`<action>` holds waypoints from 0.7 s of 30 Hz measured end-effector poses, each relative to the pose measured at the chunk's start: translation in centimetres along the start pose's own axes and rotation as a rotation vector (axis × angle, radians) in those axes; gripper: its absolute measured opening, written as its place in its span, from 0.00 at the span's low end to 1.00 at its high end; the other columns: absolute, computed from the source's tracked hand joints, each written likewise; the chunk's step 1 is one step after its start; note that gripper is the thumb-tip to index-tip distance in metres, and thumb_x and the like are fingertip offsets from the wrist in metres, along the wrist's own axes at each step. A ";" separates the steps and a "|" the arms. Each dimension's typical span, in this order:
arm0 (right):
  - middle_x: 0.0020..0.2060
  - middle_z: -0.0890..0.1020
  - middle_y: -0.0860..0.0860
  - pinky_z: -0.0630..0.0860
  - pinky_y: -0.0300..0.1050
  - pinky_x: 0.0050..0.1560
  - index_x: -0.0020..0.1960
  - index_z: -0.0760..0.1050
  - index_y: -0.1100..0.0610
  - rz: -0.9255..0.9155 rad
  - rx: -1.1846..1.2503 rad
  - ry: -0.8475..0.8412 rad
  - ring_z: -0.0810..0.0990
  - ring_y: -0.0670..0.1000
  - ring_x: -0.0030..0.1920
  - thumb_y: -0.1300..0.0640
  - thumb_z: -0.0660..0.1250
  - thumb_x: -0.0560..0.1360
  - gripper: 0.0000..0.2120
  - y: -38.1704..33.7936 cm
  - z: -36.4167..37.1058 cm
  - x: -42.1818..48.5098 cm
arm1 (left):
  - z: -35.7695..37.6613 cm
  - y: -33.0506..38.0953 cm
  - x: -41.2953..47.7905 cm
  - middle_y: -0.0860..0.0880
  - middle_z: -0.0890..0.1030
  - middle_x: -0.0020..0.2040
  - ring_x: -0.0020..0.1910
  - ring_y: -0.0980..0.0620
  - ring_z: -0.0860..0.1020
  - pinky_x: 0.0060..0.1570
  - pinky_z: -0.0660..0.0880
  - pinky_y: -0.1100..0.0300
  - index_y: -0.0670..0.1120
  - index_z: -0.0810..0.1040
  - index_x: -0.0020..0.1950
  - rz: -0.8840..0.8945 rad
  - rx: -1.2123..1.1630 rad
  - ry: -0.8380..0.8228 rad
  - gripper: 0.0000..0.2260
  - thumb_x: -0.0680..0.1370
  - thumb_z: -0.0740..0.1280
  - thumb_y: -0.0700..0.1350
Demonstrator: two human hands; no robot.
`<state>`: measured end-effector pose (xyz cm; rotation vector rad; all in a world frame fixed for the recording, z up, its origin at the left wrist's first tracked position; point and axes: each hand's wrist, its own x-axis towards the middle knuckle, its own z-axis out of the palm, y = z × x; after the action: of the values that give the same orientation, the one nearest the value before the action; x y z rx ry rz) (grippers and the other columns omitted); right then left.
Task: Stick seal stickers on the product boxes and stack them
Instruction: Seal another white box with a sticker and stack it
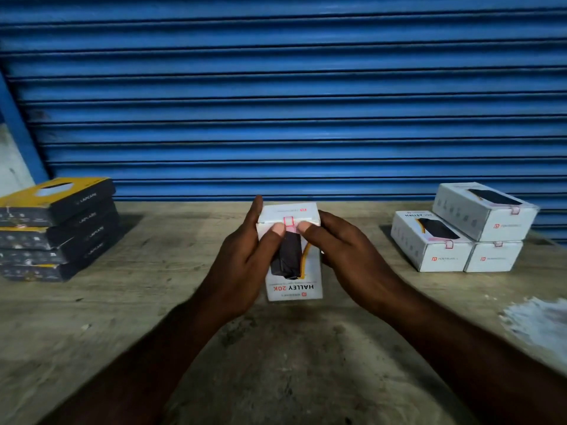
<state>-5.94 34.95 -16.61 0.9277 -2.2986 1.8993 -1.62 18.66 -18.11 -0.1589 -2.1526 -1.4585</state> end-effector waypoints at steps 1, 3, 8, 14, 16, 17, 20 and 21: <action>0.55 0.84 0.43 0.75 0.53 0.65 0.62 0.79 0.48 0.001 0.005 0.014 0.82 0.43 0.57 0.42 0.65 0.76 0.17 -0.2 0.0 -0.1 | 0.1 0.1 -0.1 0.69 0.80 0.52 0.57 0.65 0.79 0.64 0.76 0.49 0.55 0.55 0.81 0.003 -0.007 -0.024 0.33 0.76 0.58 0.58; 0.53 0.85 0.42 0.76 0.51 0.63 0.60 0.80 0.48 -0.012 -0.044 0.044 0.82 0.41 0.55 0.43 0.65 0.78 0.15 -0.8 -0.1 -0.2 | 0.2 0.1 -0.2 0.72 0.79 0.53 0.59 0.64 0.79 0.65 0.75 0.51 0.57 0.53 0.81 0.010 -0.030 -0.061 0.32 0.77 0.57 0.56; 0.53 0.85 0.44 0.77 0.48 0.61 0.60 0.79 0.50 0.029 0.026 0.008 0.82 0.43 0.54 0.54 0.65 0.79 0.11 -1.1 -0.3 -0.1 | 0.5 0.1 -0.5 0.61 0.75 0.67 0.66 0.61 0.75 0.71 0.70 0.52 0.58 0.57 0.80 -0.010 -0.184 -0.067 0.31 0.77 0.59 0.55; 0.58 0.82 0.53 0.71 0.59 0.67 0.57 0.76 0.50 0.038 0.164 -0.016 0.79 0.54 0.61 0.55 0.59 0.69 0.18 -0.1 0.9 -0.3 | 1.6 0.2 -0.5 0.57 0.68 0.75 0.68 0.64 0.72 0.66 0.70 0.67 0.54 0.56 0.80 -0.046 -0.257 -0.003 0.35 0.74 0.62 0.55; 0.59 0.81 0.52 0.71 0.56 0.69 0.56 0.75 0.49 0.041 0.261 -0.017 0.78 0.54 0.63 0.57 0.59 0.72 0.14 0.2 1.2 -0.3 | 1.5 0.3 -0.4 0.58 0.67 0.75 0.67 0.66 0.72 0.62 0.71 0.70 0.53 0.55 0.81 -0.032 -0.231 0.010 0.36 0.73 0.64 0.52; 0.59 0.81 0.52 0.70 0.55 0.69 0.56 0.75 0.49 0.039 0.298 -0.016 0.77 0.54 0.63 0.58 0.59 0.74 0.13 0.1 1.2 -0.2 | 1.5 0.2 -0.4 0.59 0.67 0.75 0.67 0.66 0.71 0.61 0.72 0.70 0.53 0.55 0.81 -0.022 -0.216 0.013 0.37 0.73 0.64 0.51; 0.61 0.81 0.55 0.69 0.56 0.70 0.59 0.75 0.50 0.031 0.318 -0.023 0.77 0.56 0.64 0.53 0.59 0.72 0.17 0.2 1.2 -0.2 | 1.3 0.2 -0.5 0.59 0.68 0.74 0.69 0.64 0.70 0.64 0.70 0.68 0.52 0.55 0.81 -0.009 -0.180 0.019 0.36 0.73 0.62 0.49; 0.61 0.80 0.55 0.69 0.58 0.70 0.61 0.75 0.51 0.025 0.298 -0.033 0.77 0.56 0.64 0.52 0.59 0.73 0.18 0.0 1.3 -0.2 | 1.3 0.2 -0.5 0.59 0.68 0.74 0.70 0.63 0.70 0.66 0.69 0.68 0.52 0.55 0.81 -0.006 -0.174 0.021 0.35 0.73 0.61 0.48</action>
<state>-5.33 33.91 -17.01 0.9639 -2.0873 2.2978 -1.64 20.01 -18.56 -0.1986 -2.0104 -1.6436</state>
